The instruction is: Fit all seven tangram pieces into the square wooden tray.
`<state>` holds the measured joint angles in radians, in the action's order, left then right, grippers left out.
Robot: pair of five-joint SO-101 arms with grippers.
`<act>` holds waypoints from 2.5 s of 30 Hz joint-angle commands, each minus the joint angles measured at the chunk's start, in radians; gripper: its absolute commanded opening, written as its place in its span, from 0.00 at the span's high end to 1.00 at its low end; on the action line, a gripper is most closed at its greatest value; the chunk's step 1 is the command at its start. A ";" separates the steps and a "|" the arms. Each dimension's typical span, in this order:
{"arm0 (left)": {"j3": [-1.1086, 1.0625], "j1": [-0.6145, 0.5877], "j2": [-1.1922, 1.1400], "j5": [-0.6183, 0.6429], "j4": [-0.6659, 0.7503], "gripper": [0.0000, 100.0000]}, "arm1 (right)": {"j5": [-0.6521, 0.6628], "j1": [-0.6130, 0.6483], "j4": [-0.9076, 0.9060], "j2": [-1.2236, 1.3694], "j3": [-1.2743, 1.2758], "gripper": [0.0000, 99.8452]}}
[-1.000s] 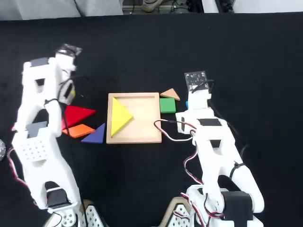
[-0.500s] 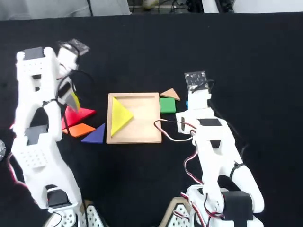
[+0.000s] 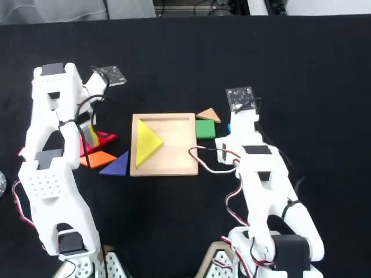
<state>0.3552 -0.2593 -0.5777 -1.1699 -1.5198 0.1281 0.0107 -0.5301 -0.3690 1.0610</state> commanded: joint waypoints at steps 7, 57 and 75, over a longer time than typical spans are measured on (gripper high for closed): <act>0.119 -0.041 0.037 0.233 -0.017 0.87 | 0.011 -0.008 0.020 -0.036 -0.010 0.99; 0.409 -0.004 -0.358 -0.008 -0.094 0.70 | 0.011 -0.008 0.020 -0.036 -0.010 0.99; 0.394 -0.001 -0.356 0.084 0.014 0.64 | 0.011 -0.008 0.018 -0.036 -0.010 0.99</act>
<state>0.7142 -0.2900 -0.9306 -1.0948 -1.5443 0.1281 0.0107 -0.5301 -0.3690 1.0610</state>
